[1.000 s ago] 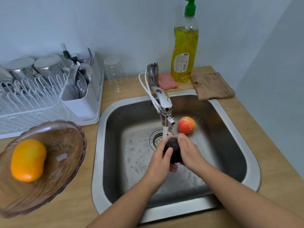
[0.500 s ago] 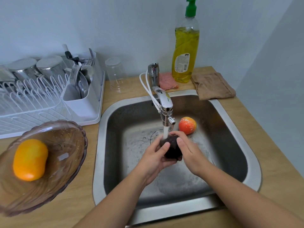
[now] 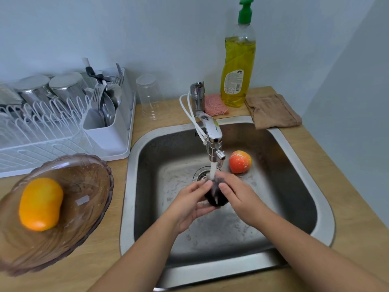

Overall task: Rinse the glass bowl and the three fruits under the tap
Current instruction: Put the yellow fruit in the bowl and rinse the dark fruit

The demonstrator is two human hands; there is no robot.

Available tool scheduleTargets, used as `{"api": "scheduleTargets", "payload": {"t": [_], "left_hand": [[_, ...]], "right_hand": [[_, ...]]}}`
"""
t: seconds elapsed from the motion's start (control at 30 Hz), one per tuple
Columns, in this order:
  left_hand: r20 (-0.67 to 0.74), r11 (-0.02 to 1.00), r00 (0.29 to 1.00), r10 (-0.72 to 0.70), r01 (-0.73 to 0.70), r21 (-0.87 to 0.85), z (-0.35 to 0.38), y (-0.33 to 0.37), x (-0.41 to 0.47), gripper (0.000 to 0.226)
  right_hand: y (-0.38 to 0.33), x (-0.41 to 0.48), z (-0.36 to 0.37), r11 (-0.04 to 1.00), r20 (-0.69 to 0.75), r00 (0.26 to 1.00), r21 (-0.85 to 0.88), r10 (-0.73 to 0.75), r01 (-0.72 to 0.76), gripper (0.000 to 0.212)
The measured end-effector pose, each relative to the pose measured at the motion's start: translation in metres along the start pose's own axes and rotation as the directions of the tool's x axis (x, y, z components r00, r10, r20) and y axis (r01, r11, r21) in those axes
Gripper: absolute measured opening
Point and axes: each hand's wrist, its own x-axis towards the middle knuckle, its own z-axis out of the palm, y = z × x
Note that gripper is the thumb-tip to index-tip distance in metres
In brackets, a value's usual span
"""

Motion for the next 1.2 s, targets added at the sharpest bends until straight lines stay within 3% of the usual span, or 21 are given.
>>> {"api": "scheduleTargets", "payload": {"t": [0.17,0.3,0.4,0.47,0.57,0.63,0.7,0.8,1.0,1.2], "left_hand": [[-0.139,0.989,0.979,0.147,-0.144,0.031,0.006,-0.009,0.002,0.029],[-0.107,0.980,0.975,0.193,-0.197,-0.023,0.010,-0.017,0.003,0.032],[-0.037,0.983,0.995,0.094,-0.098,-0.153,0.005,-0.015,0.003,0.031],[0.015,0.996,0.999,0.045,-0.044,-0.077,-0.001,-0.011,0.003,0.033],[0.018,0.998,0.998,0.060,-0.060,0.029,-0.010,-0.006,0.005,0.047],[0.038,0.994,0.993,0.112,-0.112,-0.012,-0.014,-0.006,0.006,0.056],[0.077,0.985,0.984,0.163,-0.157,-0.077,-0.018,-0.008,0.006,0.058],[0.096,0.983,0.979,0.182,-0.178,-0.045,-0.027,-0.013,0.005,0.066],[-0.013,0.930,0.972,0.236,-0.222,0.293,-0.037,-0.007,-0.011,0.057],[-0.090,0.878,0.925,0.370,-0.316,0.360,-0.045,-0.013,-0.031,0.057]], "right_hand": [[0.000,-0.001,0.003,0.983,-0.016,0.990,0.118,0.140,-0.137,0.039],[-0.002,0.006,0.004,0.922,-0.076,0.934,0.204,0.348,-0.327,0.027],[-0.004,0.004,0.003,0.976,-0.042,0.977,0.074,0.209,-0.206,0.035],[-0.006,0.000,0.003,0.988,-0.006,0.988,0.021,0.152,-0.151,0.041],[-0.004,-0.005,0.007,0.944,-0.061,0.978,0.277,0.202,-0.178,0.044],[-0.003,-0.006,0.009,0.819,-0.063,0.953,0.529,0.298,-0.221,0.048],[-0.003,-0.005,0.008,0.687,0.011,0.933,0.674,0.359,-0.272,0.051],[-0.004,-0.005,0.005,0.705,0.075,0.939,0.641,0.337,-0.304,0.052],[-0.009,-0.008,0.012,0.826,0.043,0.966,0.509,0.256,-0.242,0.064],[-0.025,-0.006,0.024,0.875,0.100,0.975,0.430,0.200,-0.223,0.064]]}}
